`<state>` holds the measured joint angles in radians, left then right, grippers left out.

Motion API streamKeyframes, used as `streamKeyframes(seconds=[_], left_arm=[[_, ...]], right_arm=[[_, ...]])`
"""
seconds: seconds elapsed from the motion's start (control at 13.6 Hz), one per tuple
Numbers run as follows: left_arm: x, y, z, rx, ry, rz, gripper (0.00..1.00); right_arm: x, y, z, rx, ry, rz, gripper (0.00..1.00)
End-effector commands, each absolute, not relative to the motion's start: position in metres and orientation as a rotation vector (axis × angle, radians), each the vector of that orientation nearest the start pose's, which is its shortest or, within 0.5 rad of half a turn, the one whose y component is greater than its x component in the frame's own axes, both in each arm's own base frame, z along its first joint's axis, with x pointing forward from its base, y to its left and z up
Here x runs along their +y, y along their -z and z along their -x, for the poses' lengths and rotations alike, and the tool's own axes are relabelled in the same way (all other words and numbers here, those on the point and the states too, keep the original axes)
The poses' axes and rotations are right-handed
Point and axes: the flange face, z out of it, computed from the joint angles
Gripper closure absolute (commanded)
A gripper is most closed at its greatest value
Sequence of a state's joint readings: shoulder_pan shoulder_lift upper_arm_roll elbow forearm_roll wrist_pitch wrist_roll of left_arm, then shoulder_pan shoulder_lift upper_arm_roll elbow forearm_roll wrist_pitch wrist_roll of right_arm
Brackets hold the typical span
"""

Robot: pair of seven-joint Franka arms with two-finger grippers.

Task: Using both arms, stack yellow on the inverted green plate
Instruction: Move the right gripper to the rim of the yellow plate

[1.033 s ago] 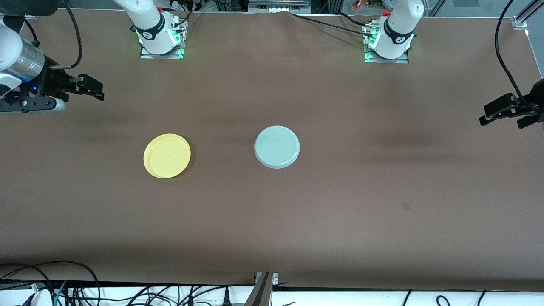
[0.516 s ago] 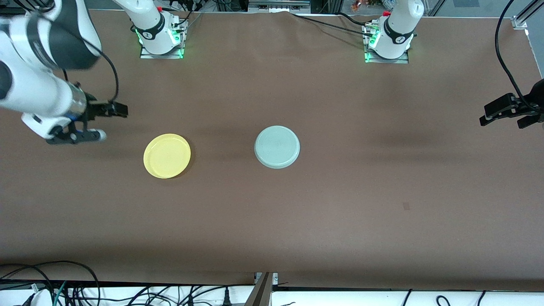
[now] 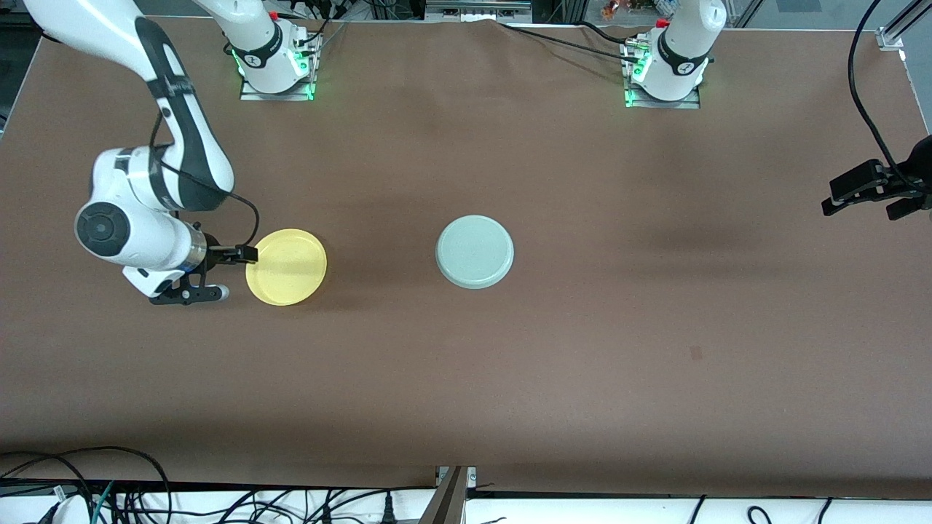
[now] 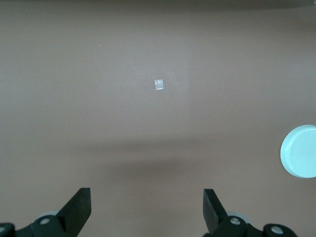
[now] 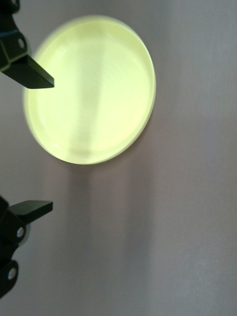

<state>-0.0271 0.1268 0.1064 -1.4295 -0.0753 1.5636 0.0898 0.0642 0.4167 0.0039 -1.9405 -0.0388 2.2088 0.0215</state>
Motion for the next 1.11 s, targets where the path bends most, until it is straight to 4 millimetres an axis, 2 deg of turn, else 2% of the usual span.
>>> streamKeyframes(seconds=[0.0, 0.07, 0.15, 0.22, 0.37, 0.74, 0.89, 1.03], left_arm=[[0.034, -0.623, -0.596, 0.018, 0.028, 3.213, 0.00], [0.032, -0.620, -0.597, 0.025, 0.021, 3.211, 0.00], [0.034, -0.620, -0.597, 0.018, 0.021, 3.211, 0.00], [0.033, -0.620, -0.597, 0.022, 0.021, 3.211, 0.00], [0.034, -0.620, -0.597, 0.020, 0.021, 3.211, 0.00], [0.034, -0.620, -0.597, 0.022, 0.020, 3.210, 0.00], [0.035, -0.620, -0.597, 0.017, 0.021, 3.210, 0.00], [0.034, -0.620, -0.597, 0.020, 0.021, 3.211, 0.00]], right_arm=[[0.031, -0.214, -0.573, -0.127, -0.142, 3.163, 0.06], [0.029, -0.204, -0.569, -0.129, -0.099, 3.162, 0.20], [0.027, -0.197, -0.567, -0.159, -0.080, 3.159, 0.42], [0.016, -0.192, -0.567, -0.155, -0.085, 3.157, 0.65], [0.014, -0.190, -0.568, -0.147, -0.087, 3.157, 1.00], [0.006, -0.189, -0.570, -0.109, -0.085, 3.155, 1.00], [0.014, -0.203, -0.578, -0.139, -0.065, 3.151, 1.00], [0.035, -0.224, -0.592, -0.180, -0.078, 3.134, 1.00]])
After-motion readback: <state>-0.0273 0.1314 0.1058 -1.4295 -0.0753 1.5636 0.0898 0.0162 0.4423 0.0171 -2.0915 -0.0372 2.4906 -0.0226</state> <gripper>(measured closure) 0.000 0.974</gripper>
